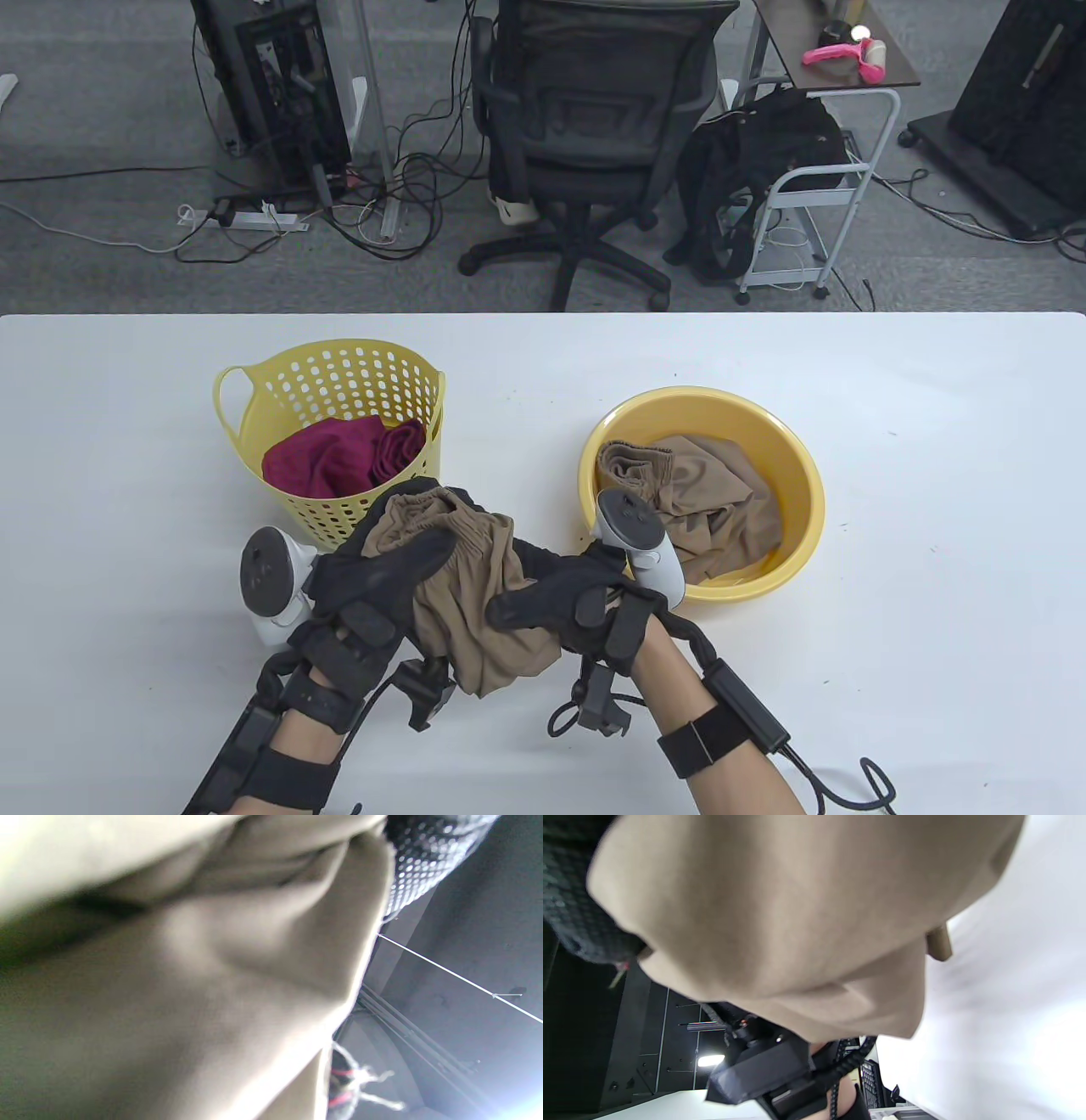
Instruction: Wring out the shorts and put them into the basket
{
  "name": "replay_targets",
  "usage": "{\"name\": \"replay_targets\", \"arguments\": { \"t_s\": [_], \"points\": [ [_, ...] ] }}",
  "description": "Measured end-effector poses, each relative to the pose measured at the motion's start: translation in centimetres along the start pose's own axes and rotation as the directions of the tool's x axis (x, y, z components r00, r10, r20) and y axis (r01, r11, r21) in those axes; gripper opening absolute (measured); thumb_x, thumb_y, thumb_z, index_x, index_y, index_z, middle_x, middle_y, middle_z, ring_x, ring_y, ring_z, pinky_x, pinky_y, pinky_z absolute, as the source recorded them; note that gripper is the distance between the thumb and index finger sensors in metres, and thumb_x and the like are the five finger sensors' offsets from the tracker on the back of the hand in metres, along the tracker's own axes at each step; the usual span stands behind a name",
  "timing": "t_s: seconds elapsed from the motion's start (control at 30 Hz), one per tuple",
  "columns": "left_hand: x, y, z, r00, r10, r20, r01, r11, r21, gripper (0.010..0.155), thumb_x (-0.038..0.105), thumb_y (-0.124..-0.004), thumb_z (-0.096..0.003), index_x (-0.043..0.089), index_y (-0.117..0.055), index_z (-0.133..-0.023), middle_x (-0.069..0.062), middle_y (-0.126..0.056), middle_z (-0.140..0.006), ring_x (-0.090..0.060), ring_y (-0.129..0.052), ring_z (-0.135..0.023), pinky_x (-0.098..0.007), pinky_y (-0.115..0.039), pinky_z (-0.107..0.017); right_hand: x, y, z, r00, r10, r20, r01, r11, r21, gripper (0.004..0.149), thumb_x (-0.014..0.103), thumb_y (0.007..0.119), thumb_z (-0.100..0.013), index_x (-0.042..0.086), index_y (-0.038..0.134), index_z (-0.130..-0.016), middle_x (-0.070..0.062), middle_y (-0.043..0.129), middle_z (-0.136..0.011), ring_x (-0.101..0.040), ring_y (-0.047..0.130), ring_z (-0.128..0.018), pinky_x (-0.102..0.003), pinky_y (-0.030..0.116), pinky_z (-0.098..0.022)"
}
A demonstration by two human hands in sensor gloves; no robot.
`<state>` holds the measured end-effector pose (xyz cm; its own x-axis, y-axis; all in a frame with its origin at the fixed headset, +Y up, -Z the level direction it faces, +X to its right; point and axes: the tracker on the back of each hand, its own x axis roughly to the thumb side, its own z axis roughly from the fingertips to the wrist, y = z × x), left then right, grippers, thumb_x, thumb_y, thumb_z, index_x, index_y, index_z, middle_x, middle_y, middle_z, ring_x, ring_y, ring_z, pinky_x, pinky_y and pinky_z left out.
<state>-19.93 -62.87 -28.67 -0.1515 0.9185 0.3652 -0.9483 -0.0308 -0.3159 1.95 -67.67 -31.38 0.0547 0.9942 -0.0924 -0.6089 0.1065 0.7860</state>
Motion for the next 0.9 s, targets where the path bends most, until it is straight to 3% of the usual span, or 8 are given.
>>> {"name": "replay_targets", "arguments": {
  "t_s": [0.27, 0.57, 0.9],
  "points": [
    [-0.2, -0.2, 0.0, 1.0, -0.017, -0.004, 0.017, 1.0, -0.022, 0.062, 0.05, -0.09, -0.0553, 0.02, -0.061, -0.102, -0.014, -0.078, -0.103, -0.043, -0.088, -0.092, -0.066, -0.065, -0.068, -0.1, -0.3, 0.0, 0.998, 0.055, -0.006, -0.055, 0.998, -0.038, 0.105, 0.063, 0.1, -0.037, -0.003, 0.052, -0.104, -0.018, 0.078, -0.088, -0.029, 0.095, -0.055, -0.028, 0.085, -0.037],
    [-0.6, -0.5, 0.0, 0.997, -0.071, -0.016, 0.071, 0.997, -0.04, 0.061, 0.052, -0.088, -0.056, 0.022, -0.06, -0.102, -0.015, -0.074, -0.107, -0.045, -0.084, -0.095, -0.067, -0.062, -0.068, 0.3, -0.3, 0.3, 0.994, 0.107, -0.013, -0.107, 0.993, -0.039, 0.093, 0.055, 0.104, -0.035, 0.001, 0.062, -0.098, -0.009, 0.085, -0.076, -0.02, 0.095, -0.044, -0.026, 0.084, -0.029],
    [-0.8, -0.6, 0.3, 0.975, -0.218, -0.047, 0.218, 0.976, -0.006, 0.062, 0.055, -0.084, -0.0574, 0.024, -0.057, -0.103, -0.015, -0.068, -0.106, -0.047, -0.076, -0.095, -0.073, -0.055, -0.066, 1.7, -0.3, 0.8, 0.946, 0.325, -0.02, -0.323, 0.931, -0.17, 0.082, 0.051, 0.107, -0.033, 0.007, 0.068, -0.09, -0.001, 0.088, -0.067, -0.015, 0.094, -0.037, -0.026, 0.083, -0.025]
  ]
}}
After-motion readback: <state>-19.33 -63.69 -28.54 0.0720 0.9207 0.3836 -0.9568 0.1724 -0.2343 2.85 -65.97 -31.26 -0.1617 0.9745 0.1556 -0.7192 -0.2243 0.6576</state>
